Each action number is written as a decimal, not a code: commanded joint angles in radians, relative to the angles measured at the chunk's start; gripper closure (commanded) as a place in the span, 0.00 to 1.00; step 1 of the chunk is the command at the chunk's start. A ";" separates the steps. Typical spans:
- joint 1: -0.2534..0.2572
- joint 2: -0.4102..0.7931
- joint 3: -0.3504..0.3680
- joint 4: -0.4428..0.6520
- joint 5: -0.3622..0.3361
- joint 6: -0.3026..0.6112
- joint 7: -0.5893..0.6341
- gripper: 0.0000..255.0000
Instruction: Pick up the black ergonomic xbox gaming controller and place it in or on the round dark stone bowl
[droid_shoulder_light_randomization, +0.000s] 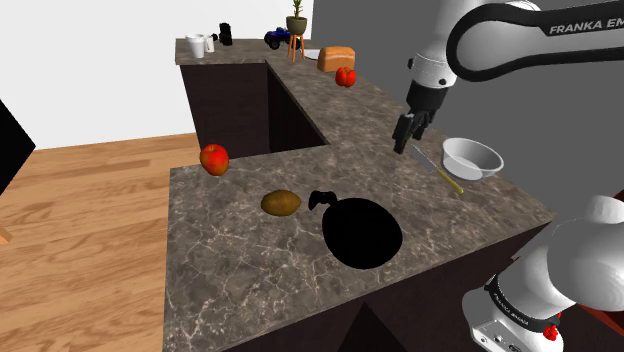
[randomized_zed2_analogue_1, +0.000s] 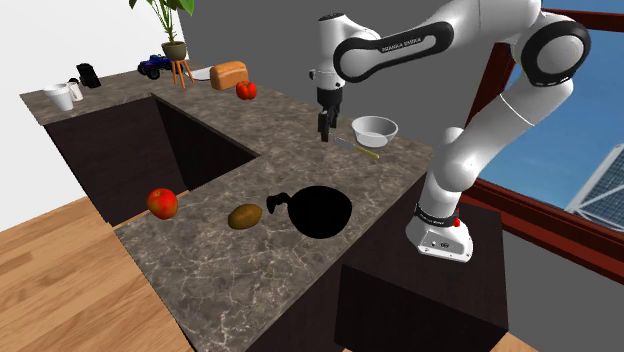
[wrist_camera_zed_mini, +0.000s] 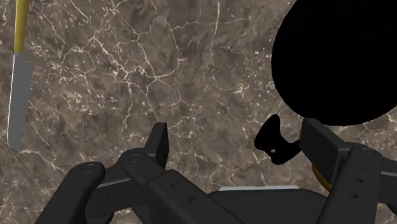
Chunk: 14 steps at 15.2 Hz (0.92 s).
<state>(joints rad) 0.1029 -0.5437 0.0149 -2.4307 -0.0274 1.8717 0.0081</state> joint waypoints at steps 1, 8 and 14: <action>0.017 0.048 -0.002 -0.013 0.019 0.068 -0.024 0.00; 0.078 0.271 0.001 0.022 0.095 0.272 -0.119 0.00; 0.125 0.471 0.018 0.098 0.174 0.409 -0.216 0.00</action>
<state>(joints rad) 0.2237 -0.1045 0.0333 -2.3470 0.1329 2.2597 -0.1831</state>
